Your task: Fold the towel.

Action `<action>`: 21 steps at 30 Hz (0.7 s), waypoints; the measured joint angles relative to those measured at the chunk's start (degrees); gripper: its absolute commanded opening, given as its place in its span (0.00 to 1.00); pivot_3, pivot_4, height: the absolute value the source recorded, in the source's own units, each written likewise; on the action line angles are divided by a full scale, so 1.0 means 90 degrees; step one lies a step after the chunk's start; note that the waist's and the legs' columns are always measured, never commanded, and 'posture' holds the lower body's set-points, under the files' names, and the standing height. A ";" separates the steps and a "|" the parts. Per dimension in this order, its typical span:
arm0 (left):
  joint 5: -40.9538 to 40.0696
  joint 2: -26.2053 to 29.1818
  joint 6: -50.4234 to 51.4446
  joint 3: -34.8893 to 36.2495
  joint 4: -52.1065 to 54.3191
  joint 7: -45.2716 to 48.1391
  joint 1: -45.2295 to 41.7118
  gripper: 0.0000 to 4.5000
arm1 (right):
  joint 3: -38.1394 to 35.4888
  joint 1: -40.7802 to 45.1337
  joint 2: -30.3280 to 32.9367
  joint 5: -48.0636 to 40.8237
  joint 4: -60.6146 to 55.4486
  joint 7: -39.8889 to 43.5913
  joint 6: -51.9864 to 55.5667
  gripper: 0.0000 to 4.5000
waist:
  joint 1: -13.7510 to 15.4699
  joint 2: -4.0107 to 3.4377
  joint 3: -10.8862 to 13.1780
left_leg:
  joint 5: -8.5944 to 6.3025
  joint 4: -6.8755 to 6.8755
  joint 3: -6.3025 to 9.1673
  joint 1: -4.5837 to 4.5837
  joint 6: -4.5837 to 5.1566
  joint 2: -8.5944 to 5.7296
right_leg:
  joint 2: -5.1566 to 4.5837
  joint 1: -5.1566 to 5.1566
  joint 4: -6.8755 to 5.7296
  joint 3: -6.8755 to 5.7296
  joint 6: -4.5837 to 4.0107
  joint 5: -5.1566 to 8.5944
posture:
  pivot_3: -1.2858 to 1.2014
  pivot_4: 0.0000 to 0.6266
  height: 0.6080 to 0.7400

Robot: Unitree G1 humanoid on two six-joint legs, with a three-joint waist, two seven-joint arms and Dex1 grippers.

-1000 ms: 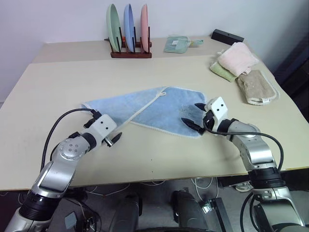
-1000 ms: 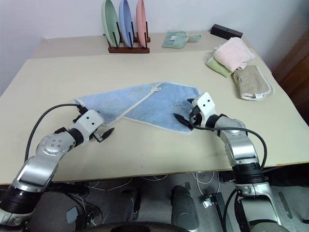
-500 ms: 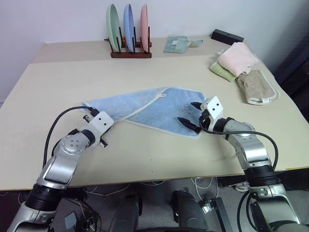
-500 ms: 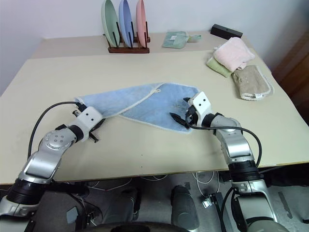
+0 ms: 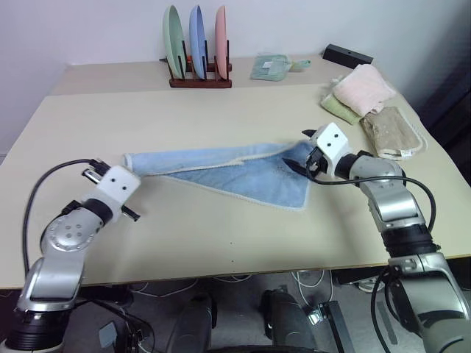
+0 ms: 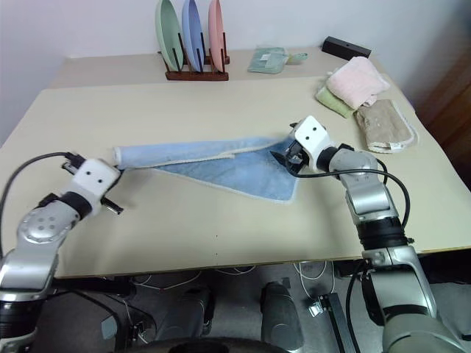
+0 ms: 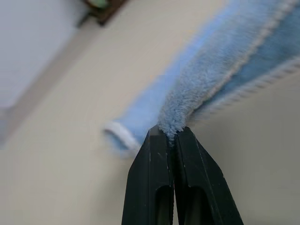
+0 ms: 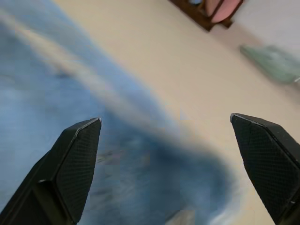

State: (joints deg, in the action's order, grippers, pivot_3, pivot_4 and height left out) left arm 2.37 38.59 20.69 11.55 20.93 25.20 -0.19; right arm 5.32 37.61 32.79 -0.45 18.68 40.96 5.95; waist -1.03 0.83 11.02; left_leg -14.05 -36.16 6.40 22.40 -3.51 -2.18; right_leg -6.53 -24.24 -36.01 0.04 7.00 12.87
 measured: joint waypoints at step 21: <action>0.0033 0.0003 -0.0280 0.0136 -0.0123 0.0084 0.0442 0.00 | 0.0500 0.0554 0.1153 0.0608 0.1883 0.1858 -0.2135 1.00 | 0.0007 -0.0002 0.0002 | 0.0000 0.0001 0.0000 0.0000 0.0000 -0.0001 | -0.0001 0.0003 0.0001 -0.0001 0.0000 -0.0001 | 0.52 0.24 1.00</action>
State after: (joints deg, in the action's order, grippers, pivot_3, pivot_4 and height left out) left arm 2.67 38.62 18.17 12.78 19.82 25.96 3.79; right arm 9.82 42.60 43.17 5.02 35.62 57.68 -13.27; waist -0.96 0.81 11.03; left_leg -14.05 -36.15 6.40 22.40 -3.51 -2.20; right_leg -6.54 -24.21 -36.01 0.04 7.00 12.86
